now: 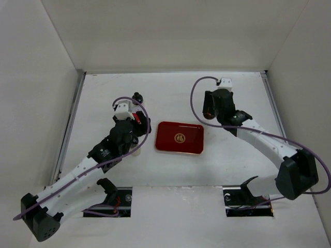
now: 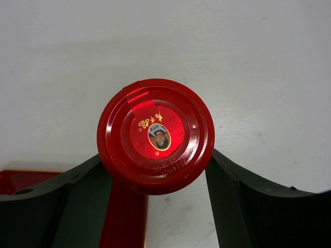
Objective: Organize the condiment bottles
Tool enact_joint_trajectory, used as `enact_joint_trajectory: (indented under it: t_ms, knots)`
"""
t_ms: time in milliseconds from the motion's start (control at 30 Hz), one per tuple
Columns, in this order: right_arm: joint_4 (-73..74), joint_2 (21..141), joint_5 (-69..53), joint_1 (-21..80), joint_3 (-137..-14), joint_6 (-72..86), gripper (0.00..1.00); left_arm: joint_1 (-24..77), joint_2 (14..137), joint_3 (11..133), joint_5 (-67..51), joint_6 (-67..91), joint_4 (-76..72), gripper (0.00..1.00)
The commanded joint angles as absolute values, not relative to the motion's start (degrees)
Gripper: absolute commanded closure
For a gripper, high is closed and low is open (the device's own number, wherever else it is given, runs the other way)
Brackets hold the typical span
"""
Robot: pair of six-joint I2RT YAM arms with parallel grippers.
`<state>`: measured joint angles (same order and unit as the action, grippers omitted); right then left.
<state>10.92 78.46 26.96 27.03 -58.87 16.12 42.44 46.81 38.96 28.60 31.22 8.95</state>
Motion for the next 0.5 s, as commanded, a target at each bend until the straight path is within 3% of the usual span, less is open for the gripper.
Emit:
enact_joint_trajectory:
  t_ms: [0, 200, 467]
  knots:
    - [3.0, 74.4, 28.9, 32.0, -58.4, 16.3, 0.46, 40.0, 44.7, 42.7, 31.9, 30.5, 12.8, 0.33]
    - [0.3, 74.4, 28.4, 39.7, -55.7, 18.2, 0.46, 36.2, 44.2, 43.9, 33.5, 30.8, 19.2, 0.24]
    - [-4.7, 77.1, 28.2, 42.4, -50.5, 20.5, 0.46, 35.3, 50.0, 43.9, 33.4, 31.0, 19.9, 0.21]
